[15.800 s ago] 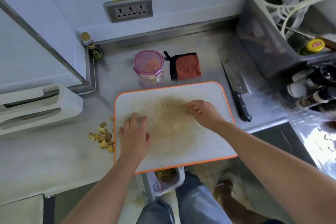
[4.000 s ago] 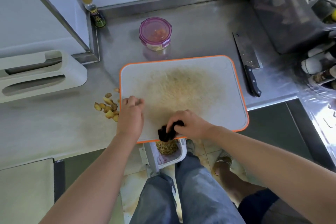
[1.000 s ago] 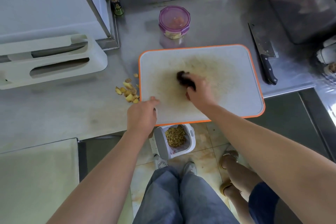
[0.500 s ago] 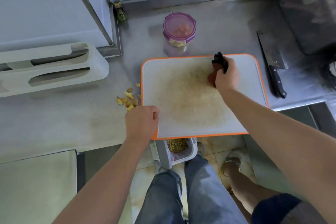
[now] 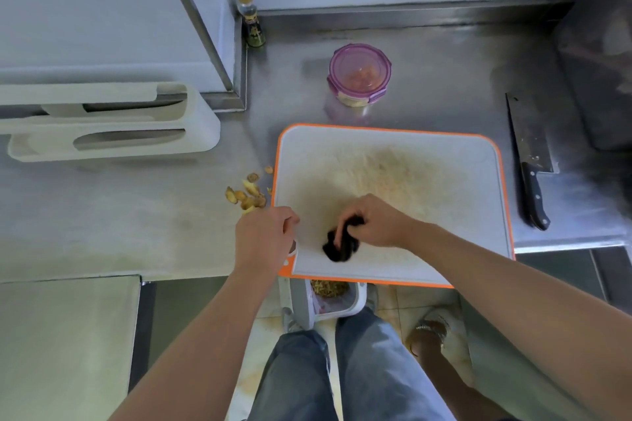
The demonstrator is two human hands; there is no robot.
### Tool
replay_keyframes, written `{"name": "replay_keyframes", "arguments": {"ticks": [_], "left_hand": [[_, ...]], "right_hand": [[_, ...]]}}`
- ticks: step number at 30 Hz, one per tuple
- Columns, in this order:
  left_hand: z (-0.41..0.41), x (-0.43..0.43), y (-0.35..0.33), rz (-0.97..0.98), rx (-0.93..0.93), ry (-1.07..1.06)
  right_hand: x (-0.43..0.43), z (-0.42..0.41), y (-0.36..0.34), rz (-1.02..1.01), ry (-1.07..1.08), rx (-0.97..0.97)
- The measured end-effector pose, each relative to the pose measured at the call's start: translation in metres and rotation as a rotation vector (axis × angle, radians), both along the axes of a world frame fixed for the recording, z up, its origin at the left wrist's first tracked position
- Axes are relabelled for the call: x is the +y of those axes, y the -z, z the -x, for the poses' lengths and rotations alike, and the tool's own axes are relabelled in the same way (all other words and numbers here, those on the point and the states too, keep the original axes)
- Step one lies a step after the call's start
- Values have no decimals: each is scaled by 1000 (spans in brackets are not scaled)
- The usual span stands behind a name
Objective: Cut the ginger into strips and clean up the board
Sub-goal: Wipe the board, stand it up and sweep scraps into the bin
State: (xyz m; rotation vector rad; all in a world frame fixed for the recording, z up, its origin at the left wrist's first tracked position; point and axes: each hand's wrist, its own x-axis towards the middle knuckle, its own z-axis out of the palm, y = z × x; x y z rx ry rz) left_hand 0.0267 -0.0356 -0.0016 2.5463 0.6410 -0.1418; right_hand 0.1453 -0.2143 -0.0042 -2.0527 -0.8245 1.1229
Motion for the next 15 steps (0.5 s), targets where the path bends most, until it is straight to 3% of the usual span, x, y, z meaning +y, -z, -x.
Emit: {"name": "replay_keyframes", "arguments": {"ticks": [2, 4, 7, 11, 15], "left_hand": [[-1, 0, -1, -7, 5, 8], [-2, 1, -1, -23, 21, 22], [1, -1, -1, -52, 20, 52], [9, -3, 0, -25, 5, 77], [12, -3, -1, -28, 16, 132]], "right_hand": [[-5, -2, -7, 20, 5, 8], [-2, -9, -14, -71, 252, 25], [8, -18, -12, -173, 480, -191], [2, 6, 0, -128, 245, -295], [-18, 24, -19, 11, 84, -22]]}}
